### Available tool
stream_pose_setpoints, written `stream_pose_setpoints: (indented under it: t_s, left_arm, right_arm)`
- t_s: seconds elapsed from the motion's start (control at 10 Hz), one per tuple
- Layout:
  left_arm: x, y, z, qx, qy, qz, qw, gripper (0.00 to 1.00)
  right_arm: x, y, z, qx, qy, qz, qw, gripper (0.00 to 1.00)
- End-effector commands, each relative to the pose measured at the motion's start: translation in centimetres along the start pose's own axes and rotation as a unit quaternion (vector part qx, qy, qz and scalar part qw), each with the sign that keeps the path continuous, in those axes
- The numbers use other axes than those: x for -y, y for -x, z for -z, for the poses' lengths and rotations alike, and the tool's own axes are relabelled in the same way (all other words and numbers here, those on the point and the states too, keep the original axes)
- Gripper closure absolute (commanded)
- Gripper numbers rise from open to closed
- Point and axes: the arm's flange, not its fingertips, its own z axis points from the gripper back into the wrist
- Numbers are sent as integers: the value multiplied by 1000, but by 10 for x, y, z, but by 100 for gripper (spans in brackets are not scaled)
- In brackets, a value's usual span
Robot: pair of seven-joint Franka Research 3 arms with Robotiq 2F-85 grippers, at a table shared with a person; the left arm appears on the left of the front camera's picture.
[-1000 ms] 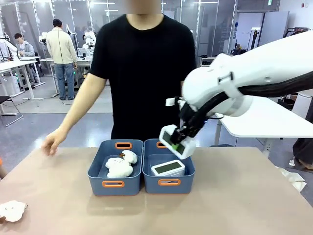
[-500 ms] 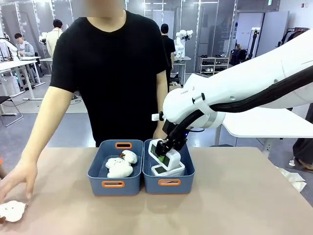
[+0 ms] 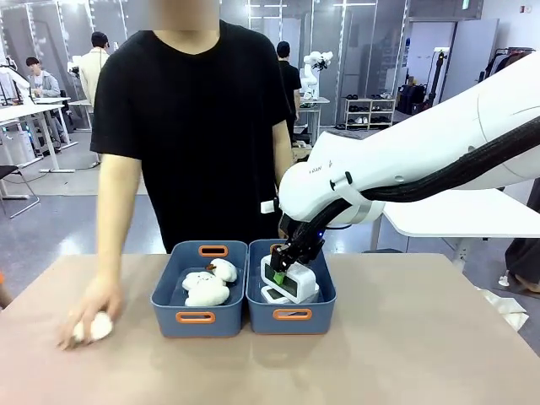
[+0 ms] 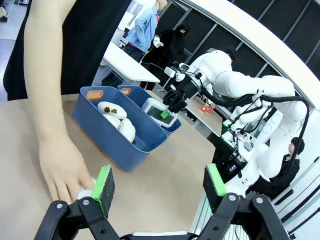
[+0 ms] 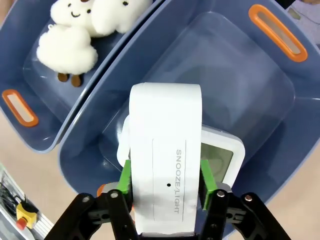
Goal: Sort the digital clocks into the basket.
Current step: Pick up the Digital clock from the table and place it into the empty Plastic storage basket.
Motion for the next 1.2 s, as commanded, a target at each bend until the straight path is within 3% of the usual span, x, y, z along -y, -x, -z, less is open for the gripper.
stream_pose_setpoints:
  t_s: [0.0,0.1,0.4,0.6,0.9,1.1]
  left_arm:
    - [3,-1,3,5,-12,-1,1000,9]
    - [3,-1,3,5,-12,-1,1000,9]
    - [3,-1,3,5,-12,-1,1000,9]
    - [3,-1,3,5,-12,-1,1000,9]
    - [3,-1,3,5,-12,-1,1000,9]
    - [3,-1,3,5,-12,-1,1000,9]
  right_arm:
    - [-2,-3,-3,1,4,14,1000,5]
    - [0,-2,-4,2,4,13,1000,0]
    - [4,6,-17,15,4,14,1000,0]
    - [16,32,-52,46,-19,4,999,0]
    - [95,108,-132,86,-132,42,987,0]
    - [172,185,-163,124,-232,85,961,0]
